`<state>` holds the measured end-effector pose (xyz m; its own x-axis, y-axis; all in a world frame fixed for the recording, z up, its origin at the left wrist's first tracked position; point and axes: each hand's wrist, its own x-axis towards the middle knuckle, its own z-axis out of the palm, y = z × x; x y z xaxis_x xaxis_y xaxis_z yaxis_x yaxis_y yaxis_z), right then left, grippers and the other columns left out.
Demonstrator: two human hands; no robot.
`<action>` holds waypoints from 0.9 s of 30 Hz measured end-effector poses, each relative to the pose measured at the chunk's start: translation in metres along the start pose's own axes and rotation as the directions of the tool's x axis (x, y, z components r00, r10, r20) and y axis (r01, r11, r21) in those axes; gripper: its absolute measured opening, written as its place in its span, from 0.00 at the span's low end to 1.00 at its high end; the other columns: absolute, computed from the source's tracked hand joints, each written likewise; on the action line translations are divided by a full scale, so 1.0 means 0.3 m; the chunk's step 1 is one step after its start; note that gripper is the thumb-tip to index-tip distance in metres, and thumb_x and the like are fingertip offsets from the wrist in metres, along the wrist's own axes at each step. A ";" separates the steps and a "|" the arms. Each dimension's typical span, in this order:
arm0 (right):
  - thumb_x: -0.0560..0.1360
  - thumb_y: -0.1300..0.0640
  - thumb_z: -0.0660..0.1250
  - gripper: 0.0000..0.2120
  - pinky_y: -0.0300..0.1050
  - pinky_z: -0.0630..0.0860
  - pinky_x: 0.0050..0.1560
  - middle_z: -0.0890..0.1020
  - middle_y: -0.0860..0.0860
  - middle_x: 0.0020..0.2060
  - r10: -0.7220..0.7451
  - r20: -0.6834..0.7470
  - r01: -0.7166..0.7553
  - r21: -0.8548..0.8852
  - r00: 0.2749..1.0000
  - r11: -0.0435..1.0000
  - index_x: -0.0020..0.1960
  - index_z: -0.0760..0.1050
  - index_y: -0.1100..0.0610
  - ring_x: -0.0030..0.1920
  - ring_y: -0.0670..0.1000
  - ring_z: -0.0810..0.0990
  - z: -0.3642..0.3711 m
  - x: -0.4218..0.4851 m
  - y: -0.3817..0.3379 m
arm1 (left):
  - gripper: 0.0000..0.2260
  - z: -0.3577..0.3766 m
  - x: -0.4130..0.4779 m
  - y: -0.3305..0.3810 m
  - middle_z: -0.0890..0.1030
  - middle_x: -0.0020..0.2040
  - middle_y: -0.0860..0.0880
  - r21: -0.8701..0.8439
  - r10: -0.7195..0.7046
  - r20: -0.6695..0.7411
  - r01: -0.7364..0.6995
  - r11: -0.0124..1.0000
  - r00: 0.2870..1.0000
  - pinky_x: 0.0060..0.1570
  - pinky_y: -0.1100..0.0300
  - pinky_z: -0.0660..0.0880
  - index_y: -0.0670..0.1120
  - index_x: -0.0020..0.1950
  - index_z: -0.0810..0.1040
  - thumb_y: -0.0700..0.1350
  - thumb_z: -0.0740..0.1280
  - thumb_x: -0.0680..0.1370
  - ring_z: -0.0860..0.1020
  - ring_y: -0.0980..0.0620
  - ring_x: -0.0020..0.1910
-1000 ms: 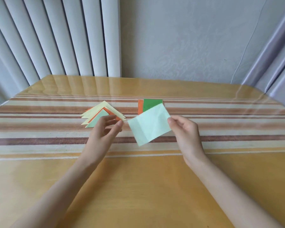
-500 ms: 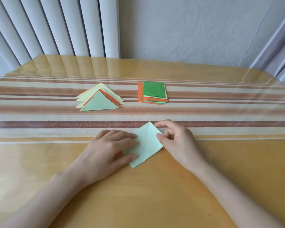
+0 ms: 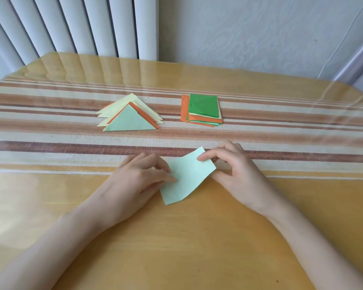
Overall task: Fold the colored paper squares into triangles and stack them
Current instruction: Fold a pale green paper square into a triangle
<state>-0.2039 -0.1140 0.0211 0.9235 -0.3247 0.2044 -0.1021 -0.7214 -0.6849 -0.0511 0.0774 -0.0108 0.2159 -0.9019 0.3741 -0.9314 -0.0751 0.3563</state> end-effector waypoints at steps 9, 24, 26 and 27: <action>0.79 0.58 0.63 0.11 0.32 0.58 0.64 0.73 0.42 0.58 0.026 0.110 -0.037 0.096 0.994 0.995 0.60 0.75 0.52 0.65 0.41 0.63 0.049 0.083 0.002 | 0.14 -0.045 -0.019 0.000 0.81 0.51 0.56 -0.014 0.051 0.042 -0.050 0.999 0.998 0.50 0.58 0.68 0.51 0.49 0.84 0.45 0.58 0.75 0.76 0.58 0.47; 0.75 0.44 0.67 0.11 0.40 0.62 0.68 0.74 0.41 0.59 -0.117 0.259 0.112 0.034 0.959 0.993 0.45 0.77 0.52 0.68 0.43 0.64 0.018 0.070 0.049 | 0.16 -0.072 -0.017 -0.003 0.81 0.56 0.55 0.073 -0.067 0.050 0.063 0.995 0.997 0.57 0.58 0.67 0.48 0.53 0.83 0.46 0.56 0.76 0.76 0.57 0.53; 0.74 0.41 0.65 0.13 0.33 0.63 0.63 0.74 0.39 0.55 -0.149 0.251 0.155 -0.003 0.956 0.988 0.43 0.78 0.50 0.63 0.43 0.66 0.026 0.056 0.037 | 0.16 -0.079 -0.019 0.010 0.80 0.56 0.57 0.053 -0.075 0.055 0.072 0.996 0.996 0.57 0.58 0.67 0.49 0.52 0.82 0.49 0.55 0.76 0.76 0.56 0.52; 0.73 0.40 0.63 0.16 0.32 0.63 0.61 0.74 0.38 0.53 -0.151 0.248 0.158 -0.006 0.957 0.987 0.42 0.79 0.51 0.62 0.43 0.66 0.028 0.048 0.031 | 0.17 -0.084 -0.019 0.019 0.80 0.55 0.58 0.016 -0.090 0.060 0.089 0.996 0.994 0.55 0.58 0.68 0.50 0.50 0.82 0.52 0.55 0.77 0.76 0.57 0.52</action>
<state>-0.1884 -0.1203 0.0117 0.9909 -0.0498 0.1253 0.0423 -0.7675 -0.6397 -0.0503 0.0929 0.0106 0.2805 -0.9154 0.2887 -0.9131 -0.1617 0.3743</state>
